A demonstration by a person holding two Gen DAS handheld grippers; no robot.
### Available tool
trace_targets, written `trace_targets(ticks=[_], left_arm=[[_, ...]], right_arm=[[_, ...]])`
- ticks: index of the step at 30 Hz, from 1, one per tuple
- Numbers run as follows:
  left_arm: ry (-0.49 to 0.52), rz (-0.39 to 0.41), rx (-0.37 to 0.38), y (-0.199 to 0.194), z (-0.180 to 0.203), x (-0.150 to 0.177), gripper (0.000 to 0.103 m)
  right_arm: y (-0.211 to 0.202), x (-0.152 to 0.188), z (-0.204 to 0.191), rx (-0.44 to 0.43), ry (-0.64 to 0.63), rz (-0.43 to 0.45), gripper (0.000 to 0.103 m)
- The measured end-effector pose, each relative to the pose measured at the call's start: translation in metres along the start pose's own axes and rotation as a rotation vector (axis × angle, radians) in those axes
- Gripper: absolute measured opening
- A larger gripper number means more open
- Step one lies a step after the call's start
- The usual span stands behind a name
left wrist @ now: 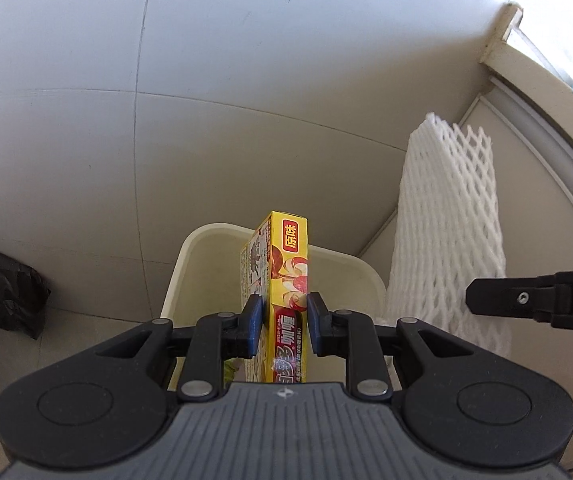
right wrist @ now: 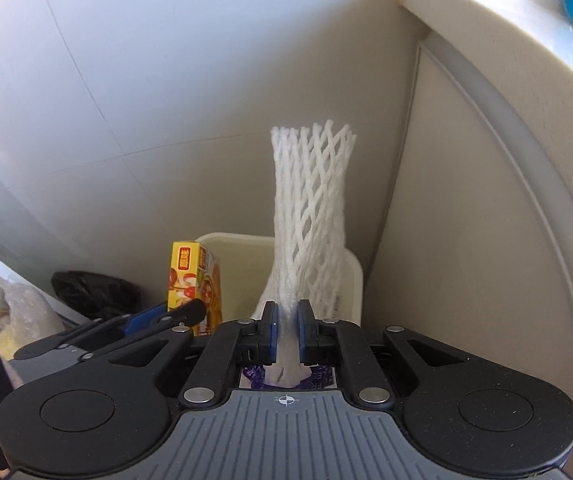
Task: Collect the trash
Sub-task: 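Lift the yellow box and foam net and carry both over the bin, then open both tools to drop the box and foam net into the bin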
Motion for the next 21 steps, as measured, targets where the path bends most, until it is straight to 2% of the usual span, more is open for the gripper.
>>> trace_targets(ticks=[5, 9, 11, 12, 13, 15, 18, 21], left_arm=[[-0.004, 0.025, 0.005, -0.002, -0.002, 0.001, 0.021], [0.010, 0.045, 0.007, -0.005, -0.002, -0.002, 0.024], [-0.005, 0.064, -0.007, -0.007, -0.005, -0.004, 0.037], [-0.005, 0.060, 0.007, -0.006, -0.007, -0.005, 0.045], [-0.002, 0.050, 0.021, -0.003, -0.008, -0.005, 0.047], [0.009, 0.032, 0.019, 0.003, -0.008, -0.006, 0.049], [0.035, 0.002, 0.009, 0.012, -0.011, -0.005, 0.063], [0.071, -0.042, 0.015, 0.024, -0.015, -0.003, 0.069]], right_arm=[[0.001, -0.001, 0.002, -0.005, 0.020, 0.004, 0.010], [-0.001, -0.002, 0.003, -0.029, 0.026, 0.014, 0.017], [-0.002, -0.003, 0.004, -0.038, 0.046, 0.001, 0.032], [0.000, -0.002, 0.005, -0.045, 0.066, 0.001, 0.043], [-0.001, -0.001, 0.006, -0.051, 0.081, -0.001, 0.052], [0.000, 0.002, 0.008, -0.050, 0.110, -0.012, 0.056], [0.004, 0.013, 0.012, -0.040, 0.154, -0.058, 0.057], [0.007, 0.028, 0.011, -0.092, 0.209, -0.111, 0.057]])
Point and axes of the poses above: each gripper's, at about its wrist camera, not at the fingertips, and y roughly the way its jaws point, z to its right, x to its underside, the point moved 6 cm from there along y, roughly the way its jaws point, and after that the axes turned 9 degrees about -x, right-handed, at the moved point
